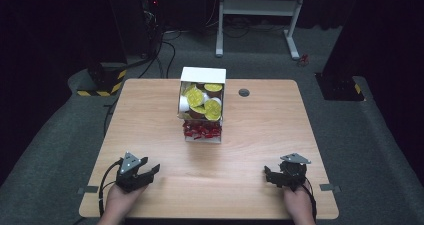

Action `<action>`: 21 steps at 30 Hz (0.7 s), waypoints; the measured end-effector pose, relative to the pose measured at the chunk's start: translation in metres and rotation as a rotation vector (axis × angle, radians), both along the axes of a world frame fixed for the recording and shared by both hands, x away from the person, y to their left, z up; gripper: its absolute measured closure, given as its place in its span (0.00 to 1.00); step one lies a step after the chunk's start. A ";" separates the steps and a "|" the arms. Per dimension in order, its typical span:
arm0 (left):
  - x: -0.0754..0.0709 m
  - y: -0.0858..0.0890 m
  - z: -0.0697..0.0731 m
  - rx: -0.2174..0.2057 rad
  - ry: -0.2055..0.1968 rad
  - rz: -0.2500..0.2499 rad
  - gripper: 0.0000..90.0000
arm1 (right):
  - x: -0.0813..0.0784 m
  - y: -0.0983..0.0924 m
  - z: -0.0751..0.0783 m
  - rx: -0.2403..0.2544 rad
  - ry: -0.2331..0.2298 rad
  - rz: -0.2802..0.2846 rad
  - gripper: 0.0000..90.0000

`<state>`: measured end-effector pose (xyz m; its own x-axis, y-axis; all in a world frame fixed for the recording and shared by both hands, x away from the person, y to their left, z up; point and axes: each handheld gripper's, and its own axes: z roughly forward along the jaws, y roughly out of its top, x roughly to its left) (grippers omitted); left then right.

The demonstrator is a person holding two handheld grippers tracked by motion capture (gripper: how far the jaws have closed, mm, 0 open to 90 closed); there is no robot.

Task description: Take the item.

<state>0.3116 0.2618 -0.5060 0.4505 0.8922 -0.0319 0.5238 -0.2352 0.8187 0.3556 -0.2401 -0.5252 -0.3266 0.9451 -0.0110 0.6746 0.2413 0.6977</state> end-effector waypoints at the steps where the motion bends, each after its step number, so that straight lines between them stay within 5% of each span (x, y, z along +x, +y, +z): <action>1: 0.000 0.000 0.000 0.000 0.000 0.000 0.46 | 0.000 0.000 0.000 0.000 0.000 0.000 0.08; 7: 0.009 -0.003 0.010 0.004 0.013 -0.033 0.45 | 0.000 0.000 0.000 -0.001 -0.001 -0.002 0.09; 21: 0.018 -0.020 0.030 -0.013 -0.051 -0.047 0.42 | -0.002 0.000 0.000 0.004 0.002 0.004 0.09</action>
<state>0.3301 0.2422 -0.4762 0.4937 0.8694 -0.0197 0.4699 -0.2476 0.8473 0.3539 -0.2404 -0.5250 -0.3307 0.9437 -0.0071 0.6746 0.2416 0.6975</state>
